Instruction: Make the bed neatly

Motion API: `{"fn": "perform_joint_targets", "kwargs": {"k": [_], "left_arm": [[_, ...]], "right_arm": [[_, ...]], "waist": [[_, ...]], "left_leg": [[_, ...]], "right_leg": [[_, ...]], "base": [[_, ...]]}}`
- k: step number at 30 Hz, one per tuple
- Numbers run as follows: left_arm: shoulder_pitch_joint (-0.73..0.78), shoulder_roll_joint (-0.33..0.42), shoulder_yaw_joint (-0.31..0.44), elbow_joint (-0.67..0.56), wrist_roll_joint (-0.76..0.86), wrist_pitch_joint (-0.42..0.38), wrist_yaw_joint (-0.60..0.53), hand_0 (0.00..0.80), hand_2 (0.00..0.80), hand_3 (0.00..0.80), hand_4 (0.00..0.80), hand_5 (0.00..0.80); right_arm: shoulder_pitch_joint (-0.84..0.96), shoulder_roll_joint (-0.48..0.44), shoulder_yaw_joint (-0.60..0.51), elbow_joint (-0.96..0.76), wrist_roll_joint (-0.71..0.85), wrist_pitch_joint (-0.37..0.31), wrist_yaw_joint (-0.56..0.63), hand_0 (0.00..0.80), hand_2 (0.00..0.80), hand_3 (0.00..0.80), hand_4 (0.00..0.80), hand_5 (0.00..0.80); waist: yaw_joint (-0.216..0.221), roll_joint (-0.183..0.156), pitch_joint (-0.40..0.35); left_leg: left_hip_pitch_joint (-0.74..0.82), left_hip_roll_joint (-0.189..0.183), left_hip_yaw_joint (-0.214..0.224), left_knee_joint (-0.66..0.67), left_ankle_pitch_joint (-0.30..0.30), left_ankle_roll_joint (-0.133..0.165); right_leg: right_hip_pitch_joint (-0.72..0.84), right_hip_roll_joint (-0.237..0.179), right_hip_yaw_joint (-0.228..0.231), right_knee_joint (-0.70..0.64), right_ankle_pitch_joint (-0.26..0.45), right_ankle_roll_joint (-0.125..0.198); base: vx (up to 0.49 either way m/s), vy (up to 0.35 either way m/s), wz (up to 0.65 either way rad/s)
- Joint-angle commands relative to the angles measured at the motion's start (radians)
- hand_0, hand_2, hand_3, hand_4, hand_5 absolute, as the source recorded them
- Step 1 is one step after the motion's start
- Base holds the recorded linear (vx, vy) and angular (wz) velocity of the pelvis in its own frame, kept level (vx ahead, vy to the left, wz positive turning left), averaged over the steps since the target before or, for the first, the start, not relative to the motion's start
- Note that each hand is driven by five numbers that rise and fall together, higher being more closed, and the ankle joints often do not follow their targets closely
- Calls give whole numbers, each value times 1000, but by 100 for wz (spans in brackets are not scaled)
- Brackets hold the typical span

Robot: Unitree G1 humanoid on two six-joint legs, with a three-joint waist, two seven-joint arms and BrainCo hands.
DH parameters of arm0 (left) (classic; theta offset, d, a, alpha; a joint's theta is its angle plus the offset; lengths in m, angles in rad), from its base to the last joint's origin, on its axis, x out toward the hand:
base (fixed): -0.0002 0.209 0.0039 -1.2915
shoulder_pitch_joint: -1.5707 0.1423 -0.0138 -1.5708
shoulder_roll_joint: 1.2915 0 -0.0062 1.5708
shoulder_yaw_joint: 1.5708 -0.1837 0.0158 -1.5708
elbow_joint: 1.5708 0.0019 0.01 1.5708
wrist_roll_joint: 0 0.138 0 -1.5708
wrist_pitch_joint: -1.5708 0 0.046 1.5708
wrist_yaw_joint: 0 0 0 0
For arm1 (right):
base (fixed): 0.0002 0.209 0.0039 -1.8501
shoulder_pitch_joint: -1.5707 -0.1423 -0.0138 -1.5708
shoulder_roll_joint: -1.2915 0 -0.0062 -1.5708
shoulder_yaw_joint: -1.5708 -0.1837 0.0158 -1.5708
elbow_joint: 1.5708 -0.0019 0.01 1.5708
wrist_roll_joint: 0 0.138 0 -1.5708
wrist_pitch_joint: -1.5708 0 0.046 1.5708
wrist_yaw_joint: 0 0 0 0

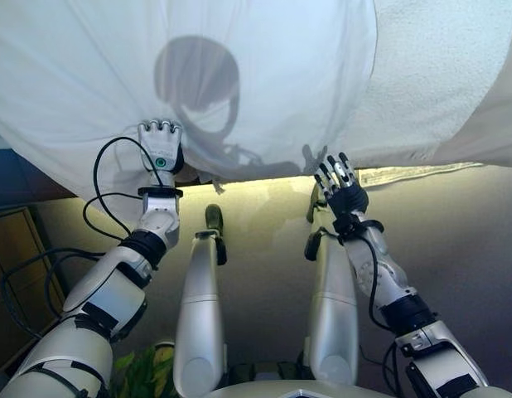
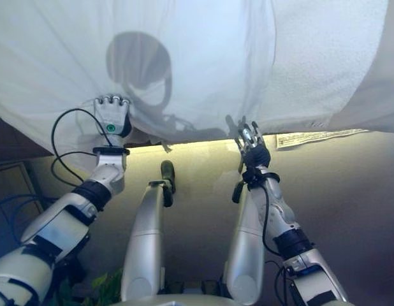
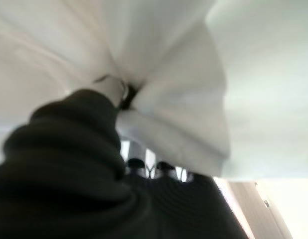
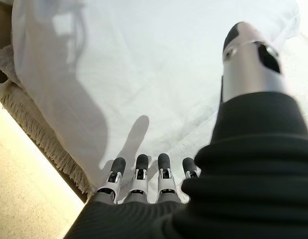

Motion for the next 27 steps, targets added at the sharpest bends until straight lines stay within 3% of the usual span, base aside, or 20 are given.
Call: {"fn": "perform_joint_targets", "kwargs": {"k": [1, 9, 18, 21, 22, 23, 27], "left_arm": [[37, 18, 42, 54, -69, 12, -25, 800, 800, 800, 800, 800], [26, 17, 45, 98, -96, -49, -4, 800, 800, 800, 800, 800], [115, 23, 105, 138, -68, -99, -55, 800, 800, 800, 800, 800], [142, 41, 126, 164, -184, -147, -53, 800, 800, 800, 800, 800], [148, 43, 134, 168, -216, -162, -46, 480, 480, 480, 480, 480], [153, 43, 144, 175, -263, -184, -33, 0, 0, 0, 0, 0], [151, 47, 165, 187, -365, -242, -5, 0, 0, 0, 0, 0]], "right_arm": [[13, -38, 0, -110, 8, -27, 11, 0, 0, 0, 0, 0], [15, -25, 8, -89, 18, -29, 27, 0, 0, 0, 0, 0], [74, -5, 12, -55, 17, -32, 80, 0, 0, 0, 0, 0], [87, 1, 22, -42, 5, -39, 88, 0, 0, 0, 0, 0], [90, 1, 26, -38, 4, -45, 89, 0, 0, 0, 0, 0], [92, 2, 29, -30, 0, -53, 89, 0, 0, 0, 0, 0], [81, 6, 31, -10, -14, -68, 79, 0, 0, 0, 0, 0]], "waist": [[28, 13, 6], [29, 13, 6], [52, 43, 6], [56, 54, 6], [57, 56, 5], [57, 60, 4], [59, 72, 6]], "left_leg": [[-59, -4, -67, -152, 260, -13], [1, 2, -63, -178, 261, -12], [192, -10, -34, -254, 255, -2], [238, -11, -28, -260, 246, 1], [243, -12, -28, -260, 245, 1], [247, -13, -29, -259, 244, 2], [234, -17, -36, -260, 249, 2]], "right_leg": [[-23, -30, -14, 48, 110, 101], [24, -35, -13, 48, 106, 98], [188, -68, -55, 32, 75, 98], [220, -83, -60, 46, 65, 95], [223, -85, -61, 50, 63, 95], [223, -89, -62, 58, 61, 95], [205, -99, -65, 74, 54, 95]], "base": [[0, 0, 0], [0, 0, 0], [30, -3, -3], [62, -2, -8], [54, 0, 2], [28, 7, 11], [-16, 24, 12]]}}
